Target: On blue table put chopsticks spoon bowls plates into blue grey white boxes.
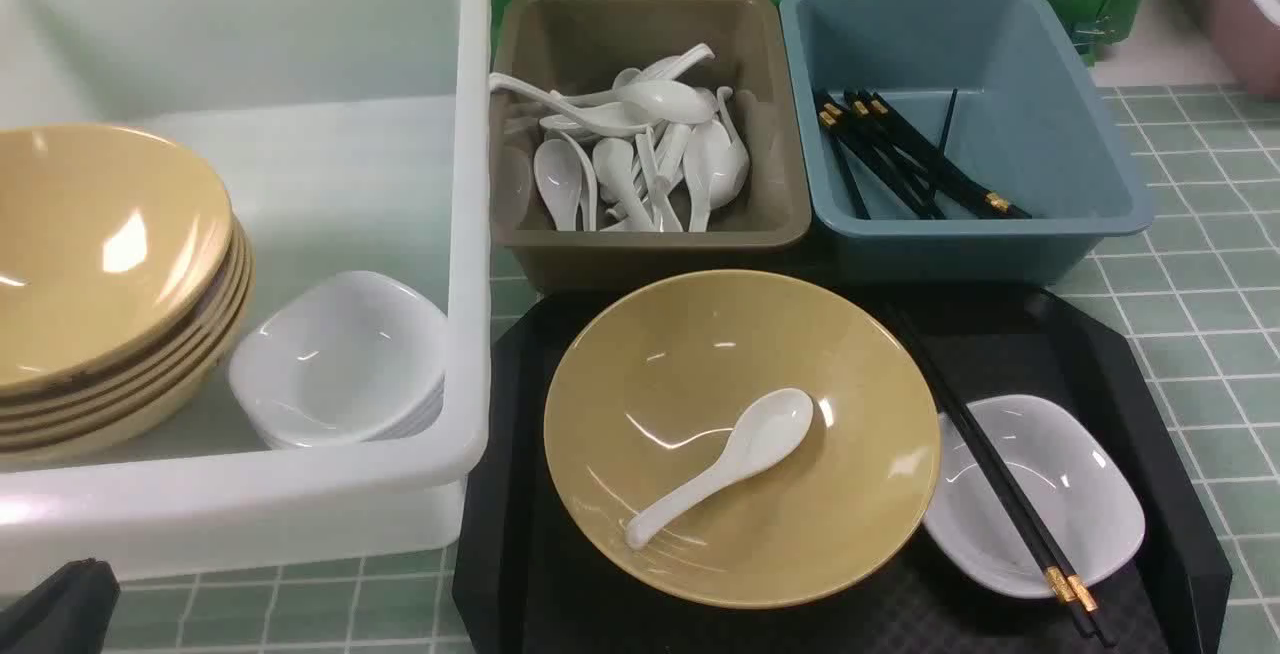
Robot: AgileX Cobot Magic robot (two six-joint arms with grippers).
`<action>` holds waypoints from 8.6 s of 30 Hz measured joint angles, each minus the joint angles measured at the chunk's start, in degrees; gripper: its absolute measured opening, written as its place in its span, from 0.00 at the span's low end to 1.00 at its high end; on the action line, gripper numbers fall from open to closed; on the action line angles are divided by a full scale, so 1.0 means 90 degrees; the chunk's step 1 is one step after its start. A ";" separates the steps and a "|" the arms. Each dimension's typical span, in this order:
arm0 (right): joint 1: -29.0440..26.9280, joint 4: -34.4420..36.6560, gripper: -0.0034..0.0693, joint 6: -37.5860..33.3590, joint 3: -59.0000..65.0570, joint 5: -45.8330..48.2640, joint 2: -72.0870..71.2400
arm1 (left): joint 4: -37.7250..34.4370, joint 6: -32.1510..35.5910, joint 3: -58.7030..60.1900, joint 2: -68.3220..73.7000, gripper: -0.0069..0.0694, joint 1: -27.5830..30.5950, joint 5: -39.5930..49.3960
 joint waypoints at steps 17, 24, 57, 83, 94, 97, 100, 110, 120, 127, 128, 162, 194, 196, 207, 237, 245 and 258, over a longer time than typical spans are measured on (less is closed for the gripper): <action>0.0000 0.0000 0.37 0.0000 0.0000 0.0000 0.0000 | 0.0000 0.0006 0.0000 0.0000 0.10 0.0000 0.0000; 0.0000 0.0000 0.37 0.0000 0.0000 0.0000 0.0000 | 0.0000 0.0006 0.0000 0.0000 0.10 0.0000 0.0000; 0.0000 0.0000 0.37 0.0005 0.0000 0.0000 0.0000 | -0.0446 0.0014 0.0006 0.0000 0.10 0.0000 -0.0225; 0.0054 0.1627 0.37 0.4455 -0.0043 0.0065 0.0000 | -0.6898 -0.0123 -0.0425 0.0000 0.10 -0.0007 -0.0496; 0.0862 0.1694 0.10 0.0026 -0.3320 0.2207 0.2272 | -0.3207 0.1534 -0.3864 0.2822 0.10 -0.0007 0.2312; 0.0896 0.1539 0.10 -0.1225 -0.4806 0.3921 0.3779 | -0.1913 0.1544 -0.5000 0.4091 0.10 -0.0069 0.3739; 0.0896 0.1421 0.10 -0.1807 -0.5514 0.4693 0.4500 | -0.1408 0.1521 -0.5560 0.4724 0.10 -0.0319 0.4323; 0.1778 0.0860 0.10 -0.1907 -0.6264 0.5074 0.6943 | -0.1064 0.1520 -0.7018 0.6742 0.10 -0.3120 0.4619; 0.2079 0.0520 0.38 -0.1315 -0.6284 0.4069 0.9050 | -0.1087 0.1520 -0.7216 0.7705 0.10 -0.4589 0.4429; 0.2103 0.0784 0.72 -0.1321 -0.6288 0.3659 0.9779 | -0.0848 0.1520 -0.7226 0.7738 0.10 -0.4629 0.4390; 0.2103 0.0892 0.76 -0.1351 -0.6288 0.3612 0.9869 | -0.0739 0.1520 -0.7226 0.7738 0.10 -0.4629 0.4383; 0.2103 0.0971 0.28 -0.1310 -0.6298 0.3724 1.0319 | -0.0301 0.1328 -0.7226 0.7738 0.10 -0.4629 0.4179; 0.1185 0.0040 0.28 0.0054 -1.2090 0.2745 1.2800 | -0.0827 0.0999 -0.9719 1.0342 0.10 -0.3293 0.1804; 0.1150 0.0046 0.29 0.0074 -1.2511 0.2938 1.3304 | -0.0821 0.1055 -0.9719 1.0338 0.10 -0.3293 0.2146; 0.1073 0.0112 0.68 -0.0241 -1.3237 0.4336 1.3936 | -0.0583 0.1368 -0.9662 0.9658 0.10 -0.3293 0.3351; 0.4529 0.0534 0.74 -0.6154 -0.9757 0.5825 1.1476 | -0.0556 0.1518 -0.5077 0.4583 0.10 -0.3293 0.3585; 0.4582 0.0514 0.74 -0.7059 -0.9663 0.4935 1.2364 | -0.0556 0.1523 -0.5063 0.4578 0.10 -0.3293 0.3411; 0.5025 0.0534 0.43 -0.7830 -0.9663 0.4497 1.2709 | -0.0556 0.1570 -0.5063 0.4578 0.10 -0.3293 0.3103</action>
